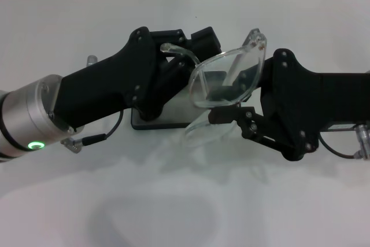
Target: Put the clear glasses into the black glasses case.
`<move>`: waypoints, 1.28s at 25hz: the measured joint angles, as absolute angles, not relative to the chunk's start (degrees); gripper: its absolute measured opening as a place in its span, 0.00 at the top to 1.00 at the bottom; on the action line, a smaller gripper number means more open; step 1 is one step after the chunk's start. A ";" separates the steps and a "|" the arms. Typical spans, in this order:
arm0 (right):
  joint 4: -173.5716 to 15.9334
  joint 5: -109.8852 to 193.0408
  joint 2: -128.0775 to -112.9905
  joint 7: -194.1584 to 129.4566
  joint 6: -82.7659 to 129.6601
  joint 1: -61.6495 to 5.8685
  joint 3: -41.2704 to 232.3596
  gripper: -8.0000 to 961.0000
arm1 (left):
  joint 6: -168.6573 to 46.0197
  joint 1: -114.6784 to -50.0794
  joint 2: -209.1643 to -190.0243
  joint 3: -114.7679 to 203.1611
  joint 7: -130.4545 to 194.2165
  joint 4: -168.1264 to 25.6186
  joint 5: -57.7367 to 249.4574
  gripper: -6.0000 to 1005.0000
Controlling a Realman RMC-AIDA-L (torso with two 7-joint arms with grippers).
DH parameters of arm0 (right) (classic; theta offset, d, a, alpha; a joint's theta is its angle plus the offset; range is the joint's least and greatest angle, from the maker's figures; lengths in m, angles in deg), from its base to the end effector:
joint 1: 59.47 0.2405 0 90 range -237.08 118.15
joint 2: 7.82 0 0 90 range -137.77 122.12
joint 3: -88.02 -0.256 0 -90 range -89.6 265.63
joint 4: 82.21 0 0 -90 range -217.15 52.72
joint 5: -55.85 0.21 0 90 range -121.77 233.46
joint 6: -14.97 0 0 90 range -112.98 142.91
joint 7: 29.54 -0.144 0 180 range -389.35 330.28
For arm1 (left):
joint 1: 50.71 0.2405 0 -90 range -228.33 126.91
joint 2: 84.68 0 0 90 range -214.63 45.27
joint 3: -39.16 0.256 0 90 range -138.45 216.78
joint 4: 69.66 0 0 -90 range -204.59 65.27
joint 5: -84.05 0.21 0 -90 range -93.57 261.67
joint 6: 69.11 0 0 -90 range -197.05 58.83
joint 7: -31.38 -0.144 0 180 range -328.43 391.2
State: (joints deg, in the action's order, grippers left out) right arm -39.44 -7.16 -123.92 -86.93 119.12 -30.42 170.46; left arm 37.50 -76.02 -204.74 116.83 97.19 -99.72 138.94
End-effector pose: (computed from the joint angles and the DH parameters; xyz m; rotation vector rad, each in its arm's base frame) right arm 0.1414 0.2846 -0.0009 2.6947 0.3703 -1.4846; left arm -0.1741 0.2746 -0.0081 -2.5463 -0.2495 -1.7976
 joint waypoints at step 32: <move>-39.33 -7.08 -123.92 -86.85 119.08 -29.52 170.54 0.88 | 37.24 -76.97 -204.47 116.56 97.26 -99.74 139.13 0.93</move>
